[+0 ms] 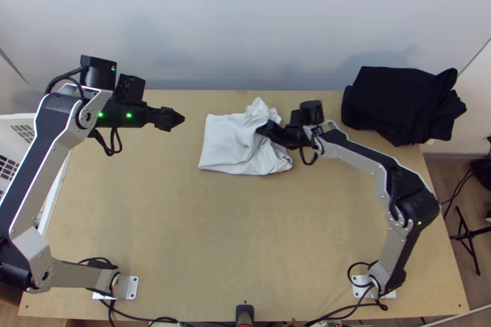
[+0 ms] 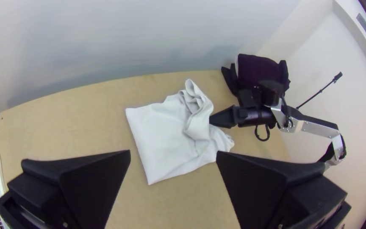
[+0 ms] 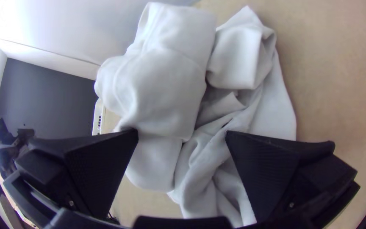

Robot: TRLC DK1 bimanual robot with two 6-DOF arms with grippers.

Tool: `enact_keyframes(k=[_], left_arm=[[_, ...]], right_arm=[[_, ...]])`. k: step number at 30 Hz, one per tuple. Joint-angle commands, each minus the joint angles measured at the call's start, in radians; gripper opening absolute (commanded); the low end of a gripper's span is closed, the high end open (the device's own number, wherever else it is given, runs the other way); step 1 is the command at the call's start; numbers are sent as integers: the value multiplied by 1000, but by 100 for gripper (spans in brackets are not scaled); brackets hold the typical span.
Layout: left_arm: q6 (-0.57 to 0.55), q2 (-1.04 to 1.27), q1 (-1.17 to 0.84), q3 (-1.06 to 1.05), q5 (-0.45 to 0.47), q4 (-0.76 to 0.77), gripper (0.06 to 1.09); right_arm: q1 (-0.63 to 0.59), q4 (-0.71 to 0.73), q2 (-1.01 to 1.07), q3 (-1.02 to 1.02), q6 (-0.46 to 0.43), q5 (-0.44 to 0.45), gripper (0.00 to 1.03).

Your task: Fold the t-shirt

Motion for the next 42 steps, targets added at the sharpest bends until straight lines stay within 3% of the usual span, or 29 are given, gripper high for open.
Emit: enact_keyframes(k=[1, 4, 6, 9, 15, 22, 23, 24, 26, 35, 42], left_arm=[[19, -23, 36, -52, -3, 24, 104], [31, -34, 78, -72, -3, 32, 104], [39, -34, 105, -81, -3, 32, 104], [52, -40, 130, -104, -3, 32, 104], [56, -55, 131, -133, -1, 46, 104], [57, -92, 131, -161, -1, 47, 104], [63, -100, 133, -173, -1, 47, 104], [65, -107, 134, -187, -1, 49, 104], [65, -117, 142, -202, -1, 49, 104], [92, -184, 188, -282, 0, 52, 104], [100, -259, 211, -390, 2, 89, 104]], right_arm=[[71, -106, 73, 53, -100, 4, 97], [75, -319, 124, 153, -206, 24, 97], [59, -386, 123, 179, -243, 41, 96], [21, -388, 81, 183, -252, 78, 90], [-33, -402, 14, 193, -277, 78, 90], [-59, -512, -118, 177, -318, 75, 90], [-57, -514, -147, 170, -326, 76, 85], [-51, -509, -174, 168, -334, 78, 67], [-36, -494, -190, 193, -334, 79, 5], [122, -504, -161, 283, -370, 87, 3], [213, -524, 49, 493, -384, 105, 3]])
